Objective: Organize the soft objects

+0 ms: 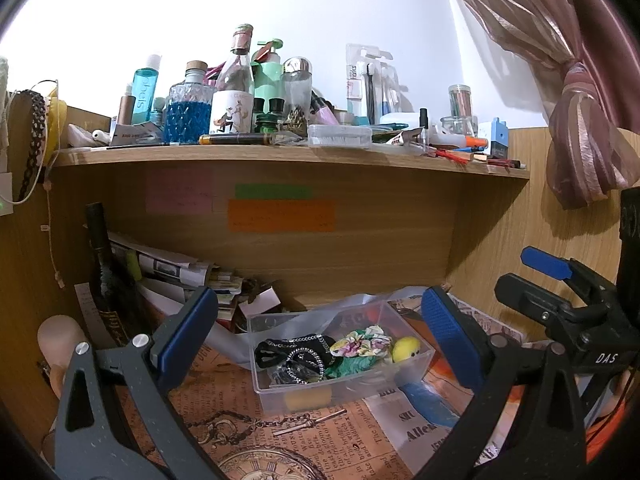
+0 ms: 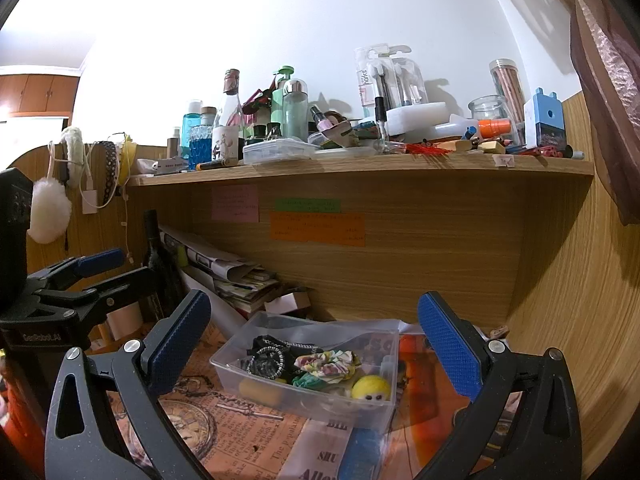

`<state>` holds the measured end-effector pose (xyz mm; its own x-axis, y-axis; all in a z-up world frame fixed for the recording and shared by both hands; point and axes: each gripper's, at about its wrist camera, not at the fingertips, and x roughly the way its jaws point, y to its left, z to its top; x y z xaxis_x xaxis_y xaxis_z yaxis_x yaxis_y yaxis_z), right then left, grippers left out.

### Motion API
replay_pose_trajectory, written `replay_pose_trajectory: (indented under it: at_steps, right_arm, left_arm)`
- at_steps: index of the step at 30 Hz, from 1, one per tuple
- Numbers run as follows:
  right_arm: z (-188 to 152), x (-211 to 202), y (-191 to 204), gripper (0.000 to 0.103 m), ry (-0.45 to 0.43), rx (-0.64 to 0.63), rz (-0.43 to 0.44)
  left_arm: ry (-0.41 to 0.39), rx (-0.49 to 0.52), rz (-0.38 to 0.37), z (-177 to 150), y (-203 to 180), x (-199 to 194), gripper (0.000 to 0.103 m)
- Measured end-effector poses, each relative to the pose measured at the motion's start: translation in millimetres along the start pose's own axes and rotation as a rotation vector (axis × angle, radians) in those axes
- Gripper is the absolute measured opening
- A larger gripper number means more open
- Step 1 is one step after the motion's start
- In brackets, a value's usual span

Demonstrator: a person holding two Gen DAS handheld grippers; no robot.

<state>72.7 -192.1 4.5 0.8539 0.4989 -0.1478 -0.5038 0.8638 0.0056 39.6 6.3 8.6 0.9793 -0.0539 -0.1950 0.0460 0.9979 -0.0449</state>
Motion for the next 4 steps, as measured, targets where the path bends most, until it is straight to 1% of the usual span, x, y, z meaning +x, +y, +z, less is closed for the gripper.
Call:
replay_pose_trajectory:
  at_steps: [4]
  right_arm:
    - [-0.6, -1.1, -1.5, 0.103, -0.003, 0.006, 0.003]
  left_arm:
    - [0.01, 0.002, -0.005, -2.2, -0.6, 2.4, 0.103]
